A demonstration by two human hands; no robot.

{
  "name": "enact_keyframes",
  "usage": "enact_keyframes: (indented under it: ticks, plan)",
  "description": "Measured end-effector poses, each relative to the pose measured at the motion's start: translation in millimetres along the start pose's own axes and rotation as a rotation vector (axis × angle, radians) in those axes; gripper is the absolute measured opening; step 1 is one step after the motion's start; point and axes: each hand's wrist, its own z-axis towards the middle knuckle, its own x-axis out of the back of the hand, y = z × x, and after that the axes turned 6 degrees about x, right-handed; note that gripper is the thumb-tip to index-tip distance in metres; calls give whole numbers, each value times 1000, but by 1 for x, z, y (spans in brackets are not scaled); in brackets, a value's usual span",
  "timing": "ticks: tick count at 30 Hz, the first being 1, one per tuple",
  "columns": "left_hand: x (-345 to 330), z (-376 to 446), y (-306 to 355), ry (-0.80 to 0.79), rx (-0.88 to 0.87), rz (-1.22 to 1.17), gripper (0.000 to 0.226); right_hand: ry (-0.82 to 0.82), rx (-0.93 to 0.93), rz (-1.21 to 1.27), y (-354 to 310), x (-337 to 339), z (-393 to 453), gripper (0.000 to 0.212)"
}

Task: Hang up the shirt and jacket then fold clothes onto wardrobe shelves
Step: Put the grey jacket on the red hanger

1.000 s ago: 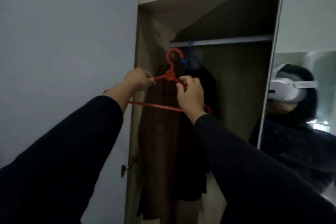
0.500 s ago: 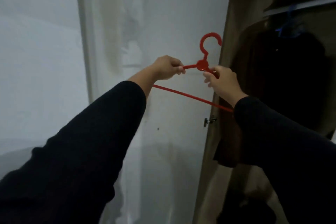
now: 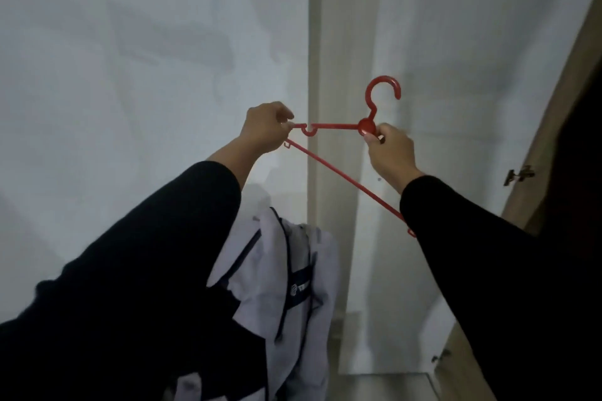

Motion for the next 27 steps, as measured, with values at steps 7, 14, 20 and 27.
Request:
enact_keyframes:
  ticks: [7, 14, 20, 27]
  plan:
    - [-12, -25, -92, -332, 208, 442, 38, -87, -100, 39, -6, -79, -16, 29]
    - [-77, -16, -131, -517, 456, 400, 51, -170, -111, -3, 17, -123, 9, 24]
    - [-132, 8, -134, -512, 575, 259, 61, -237, -130, -21, 48, -153, 42, 19]
    - [-157, 28, -152, -525, 727, 217, 35, -297, -161, -3, 78, -177, 74, 17]
